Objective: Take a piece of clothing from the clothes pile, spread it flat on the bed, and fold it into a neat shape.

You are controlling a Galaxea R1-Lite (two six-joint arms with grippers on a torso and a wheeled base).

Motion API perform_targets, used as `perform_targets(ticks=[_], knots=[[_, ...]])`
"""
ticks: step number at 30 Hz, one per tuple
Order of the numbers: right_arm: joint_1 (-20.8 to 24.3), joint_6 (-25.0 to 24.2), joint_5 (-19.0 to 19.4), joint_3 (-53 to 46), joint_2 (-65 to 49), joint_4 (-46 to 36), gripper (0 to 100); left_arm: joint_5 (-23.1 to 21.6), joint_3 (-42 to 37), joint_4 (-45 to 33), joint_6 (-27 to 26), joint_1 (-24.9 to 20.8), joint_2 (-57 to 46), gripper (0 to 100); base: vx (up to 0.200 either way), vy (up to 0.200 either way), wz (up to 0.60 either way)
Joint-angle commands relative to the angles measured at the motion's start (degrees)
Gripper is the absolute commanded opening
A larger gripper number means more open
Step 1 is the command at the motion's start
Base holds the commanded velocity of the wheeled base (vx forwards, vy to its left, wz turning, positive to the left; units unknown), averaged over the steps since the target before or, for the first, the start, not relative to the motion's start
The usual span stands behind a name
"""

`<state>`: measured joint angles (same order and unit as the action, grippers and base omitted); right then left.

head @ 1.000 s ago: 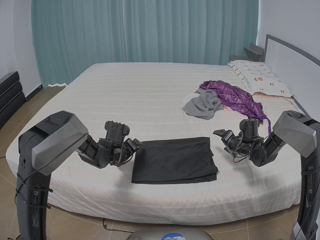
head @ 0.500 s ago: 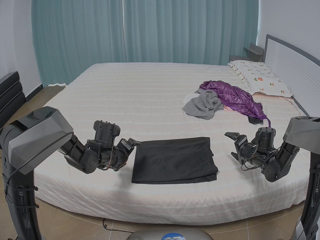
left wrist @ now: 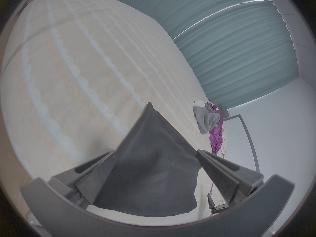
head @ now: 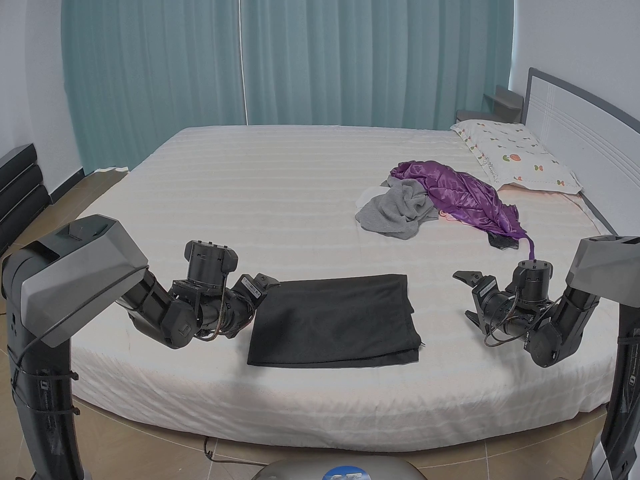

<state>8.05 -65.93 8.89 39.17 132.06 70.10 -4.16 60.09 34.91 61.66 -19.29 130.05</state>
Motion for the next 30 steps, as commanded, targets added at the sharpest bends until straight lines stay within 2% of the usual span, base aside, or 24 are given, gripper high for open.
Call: perform_targets(ticks=[1, 7, 12, 16, 30], knots=[[0.3, 0.01, 0.08, 0.29, 1.27, 0.13, 100, 0.64, 1.44, 1.03, -1.28, 0.74, 3.19, 100, 0.0, 0.0, 0.0], [0.39, -0.08, 1.4, -0.32, 1.62, 0.13, 100, 4.42, 1.08, 4.9, -6.9, 1.53, 5.57, 100, 0.0, 0.0, 0.0], [0.3, -0.17, 1.92, -0.41, 1.62, 0.04, 100, 6.53, 1.35, 6.57, -7.78, 2.5, 6.8, 100, 0.0, 0.0, 0.0], [0.3, -0.17, 2.1, -0.58, 1.62, 0.13, 100, 6.44, 1.17, 7.36, -9.1, 3.47, 7.41, 100, 0.0, 0.0, 0.0], [0.13, -1.75, 2.54, -0.58, 1.45, 0.22, 100, 6.27, 2.84, 7.98, -9.28, 2.67, 10.14, 100, 0.0, 0.0, 0.0]])
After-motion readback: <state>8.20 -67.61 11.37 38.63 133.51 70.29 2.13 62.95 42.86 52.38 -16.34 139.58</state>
